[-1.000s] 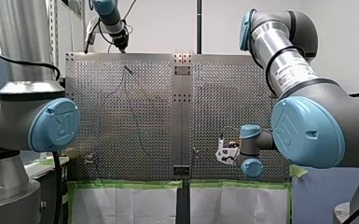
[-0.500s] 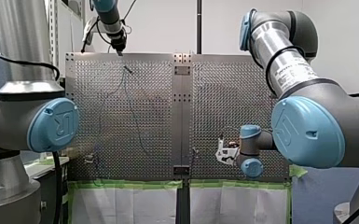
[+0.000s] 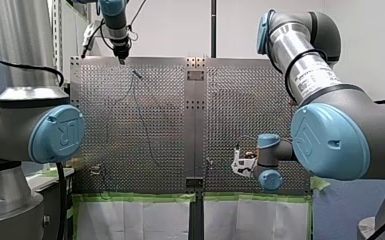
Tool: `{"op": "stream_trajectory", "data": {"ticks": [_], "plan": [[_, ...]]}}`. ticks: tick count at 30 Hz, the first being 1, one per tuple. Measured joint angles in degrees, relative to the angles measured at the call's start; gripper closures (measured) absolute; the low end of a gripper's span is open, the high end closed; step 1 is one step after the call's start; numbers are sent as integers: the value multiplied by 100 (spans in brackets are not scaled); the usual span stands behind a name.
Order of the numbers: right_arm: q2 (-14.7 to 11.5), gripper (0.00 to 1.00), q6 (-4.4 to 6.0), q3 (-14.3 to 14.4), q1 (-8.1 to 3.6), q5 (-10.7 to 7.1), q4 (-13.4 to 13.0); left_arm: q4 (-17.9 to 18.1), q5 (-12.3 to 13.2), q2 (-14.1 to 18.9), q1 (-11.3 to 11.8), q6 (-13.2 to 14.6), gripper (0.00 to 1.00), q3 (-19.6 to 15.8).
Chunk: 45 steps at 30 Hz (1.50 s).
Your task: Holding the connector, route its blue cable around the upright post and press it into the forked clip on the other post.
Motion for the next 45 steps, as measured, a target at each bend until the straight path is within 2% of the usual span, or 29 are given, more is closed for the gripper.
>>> {"op": "stream_trajectory", "data": {"ticks": [7, 24, 30, 40, 45], "plan": [[4, 71, 0, 0, 2, 0, 0, 0, -244, 0, 17, -45, 4, -1], [2, 71, 0, 1, 0, 0, 1, 13, -279, 9, 1, -86, 4, -2], [2, 71, 4, 1, -9, 0, 1, 158, -281, 22, -7, 112, 4, -2], [3, 71, 6, 1, -27, 0, 1, 612, -174, 20, -132, 573, 4, -16], [2, 71, 10, 0, -36, -1, 1, 828, -164, 19, -203, 792, 4, -166]]}}
